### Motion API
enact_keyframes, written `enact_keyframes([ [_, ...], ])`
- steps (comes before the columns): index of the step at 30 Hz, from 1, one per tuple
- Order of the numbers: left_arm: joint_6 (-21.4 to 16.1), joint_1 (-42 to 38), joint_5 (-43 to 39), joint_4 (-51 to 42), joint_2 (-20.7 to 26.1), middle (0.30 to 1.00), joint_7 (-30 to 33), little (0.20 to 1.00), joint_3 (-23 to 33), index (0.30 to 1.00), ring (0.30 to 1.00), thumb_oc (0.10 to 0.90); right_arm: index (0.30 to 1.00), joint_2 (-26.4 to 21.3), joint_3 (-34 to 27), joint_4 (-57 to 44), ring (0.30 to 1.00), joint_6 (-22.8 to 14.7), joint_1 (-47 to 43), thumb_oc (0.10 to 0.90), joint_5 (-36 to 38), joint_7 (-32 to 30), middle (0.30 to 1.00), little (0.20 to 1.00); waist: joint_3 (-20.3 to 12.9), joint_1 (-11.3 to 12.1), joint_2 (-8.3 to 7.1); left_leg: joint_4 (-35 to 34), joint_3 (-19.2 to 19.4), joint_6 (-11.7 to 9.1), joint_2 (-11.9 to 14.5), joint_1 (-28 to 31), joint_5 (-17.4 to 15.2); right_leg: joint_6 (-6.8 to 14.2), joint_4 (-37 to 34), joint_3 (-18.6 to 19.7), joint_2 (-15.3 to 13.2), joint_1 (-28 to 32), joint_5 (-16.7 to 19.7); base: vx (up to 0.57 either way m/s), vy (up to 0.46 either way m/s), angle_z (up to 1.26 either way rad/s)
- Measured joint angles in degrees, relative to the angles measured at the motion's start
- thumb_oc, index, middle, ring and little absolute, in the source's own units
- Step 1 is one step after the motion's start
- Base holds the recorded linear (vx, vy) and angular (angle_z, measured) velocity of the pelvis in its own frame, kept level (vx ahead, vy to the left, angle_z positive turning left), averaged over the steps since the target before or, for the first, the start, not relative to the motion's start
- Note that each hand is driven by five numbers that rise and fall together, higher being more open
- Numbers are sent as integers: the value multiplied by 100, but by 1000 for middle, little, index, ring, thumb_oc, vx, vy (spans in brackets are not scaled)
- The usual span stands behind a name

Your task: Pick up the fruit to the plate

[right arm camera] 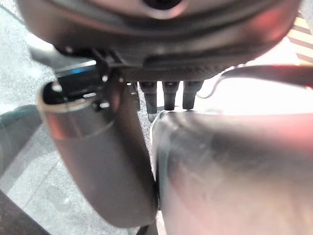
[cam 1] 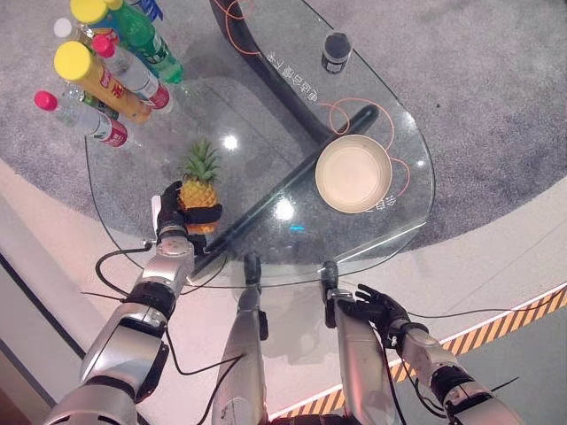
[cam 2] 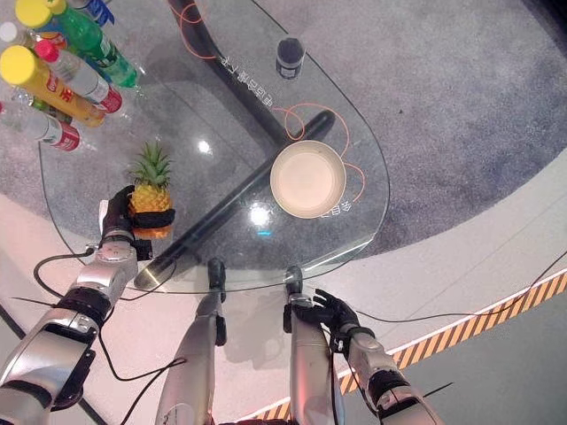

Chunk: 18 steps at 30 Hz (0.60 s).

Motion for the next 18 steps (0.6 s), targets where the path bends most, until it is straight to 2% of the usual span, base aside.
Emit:
enact_keyframes([
  [1, 0, -23, 0, 41, 8, 900, -13, 900, 2, 900, 900, 800, 900, 0, 4, 0, 900, 0, -13, 800, 2, -1, 900, 900, 0, -8, -1, 16, 1, -3, 1, -25, -5, -1, 0, 5, 1, -25, 8, -10, 19, -4],
  [2, 4, -42, 1, 37, 25, 858, -12, 851, 1, 858, 858, 751, 900, 0, 7, 0, 900, 1, -25, 800, 2, -1, 900, 900, -3, -14, -3, 53, 2, -1, 2, -67, -18, -2, 0, 9, 2, -54, 16, 0, 0, 0],
  [3, 6, -49, 0, 36, 35, 766, -16, 744, 1, 766, 766, 644, 900, 0, 7, 0, 900, 1, -29, 800, 2, -1, 900, 900, -4, -14, -5, 76, 2, -2, 3, -85, -26, -3, 0, 12, 2, -64, 19, 0, 0, 0],
  [4, 53, -73, -1, 34, 55, 531, -40, 469, -2, 531, 531, 369, 900, 0, 17, 0, 900, 1, -34, 800, 2, -7, 900, 900, -26, -21, -9, 114, 10, -4, -1, -141, -34, 3, 0, 26, 1, -106, 30, 0, 0, 0],
  [6, 137, -102, 3, 30, 79, 300, -105, 200, -10, 300, 300, 100, 900, 0, 29, 0, 900, 3, -41, 800, 3, -30, 900, 900, -46, -19, -9, 131, 19, -4, -17, -182, -34, 14, -1, 46, -9, -142, 42, 0, 0, 0],
  [18, 181, -276, 24, 200, 188, 300, -266, 200, -22, 300, 300, 100, 900, 1, 117, -11, 900, 44, -105, 800, 30, -135, 900, 900, -71, -39, -61, 176, 39, 24, -101, -290, -38, 85, -30, 70, -58, -208, 85, 0, 0, 0],
])
